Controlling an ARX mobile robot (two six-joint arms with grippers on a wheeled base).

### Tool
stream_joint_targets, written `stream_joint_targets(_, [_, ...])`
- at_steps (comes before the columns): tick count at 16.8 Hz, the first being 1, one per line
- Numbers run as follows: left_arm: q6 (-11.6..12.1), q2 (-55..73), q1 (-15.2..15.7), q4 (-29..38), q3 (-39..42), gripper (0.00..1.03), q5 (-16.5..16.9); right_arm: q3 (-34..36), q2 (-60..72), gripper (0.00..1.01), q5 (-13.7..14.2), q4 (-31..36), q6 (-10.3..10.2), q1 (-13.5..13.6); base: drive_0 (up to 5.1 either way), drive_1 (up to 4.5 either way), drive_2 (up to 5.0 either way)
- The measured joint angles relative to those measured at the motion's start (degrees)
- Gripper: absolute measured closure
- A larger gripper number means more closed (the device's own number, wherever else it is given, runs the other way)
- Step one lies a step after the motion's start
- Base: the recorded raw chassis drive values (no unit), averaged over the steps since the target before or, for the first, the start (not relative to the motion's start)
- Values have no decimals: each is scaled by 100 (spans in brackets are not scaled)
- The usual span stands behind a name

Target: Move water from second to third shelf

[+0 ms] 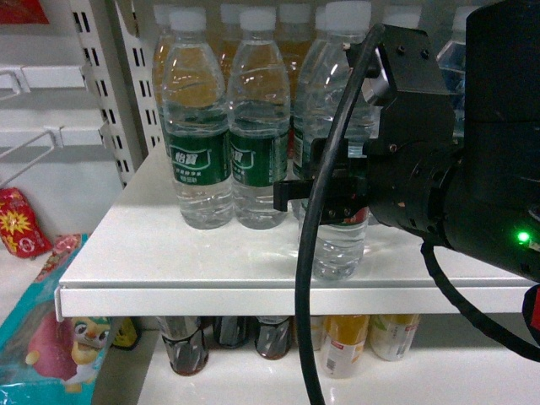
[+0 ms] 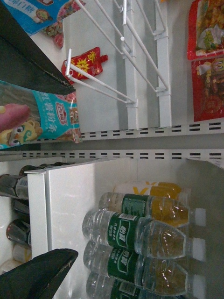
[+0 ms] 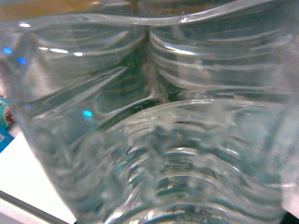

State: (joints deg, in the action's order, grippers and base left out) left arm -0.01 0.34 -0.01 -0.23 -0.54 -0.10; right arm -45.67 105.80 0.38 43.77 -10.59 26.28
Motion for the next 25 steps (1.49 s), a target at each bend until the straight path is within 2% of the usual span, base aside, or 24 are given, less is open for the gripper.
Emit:
stream_joint_targets(8, [0,0,0,0,0,5,2,7,111,59,238,214,-13,46,0,0,0])
stream_joint_targets(15, [0,0,0,2,0,5,0,17,144,59,247,280,-9,70,0,0,0])
stream_joint_targets(21, [0,0,0,0,0,5,2,2,136,1,236,433,4,70,0,0,0])
stream_joint_targets(25, [0,0,0,2,0,5,2,-2,136,3,214,431,4,70,0,0,0])
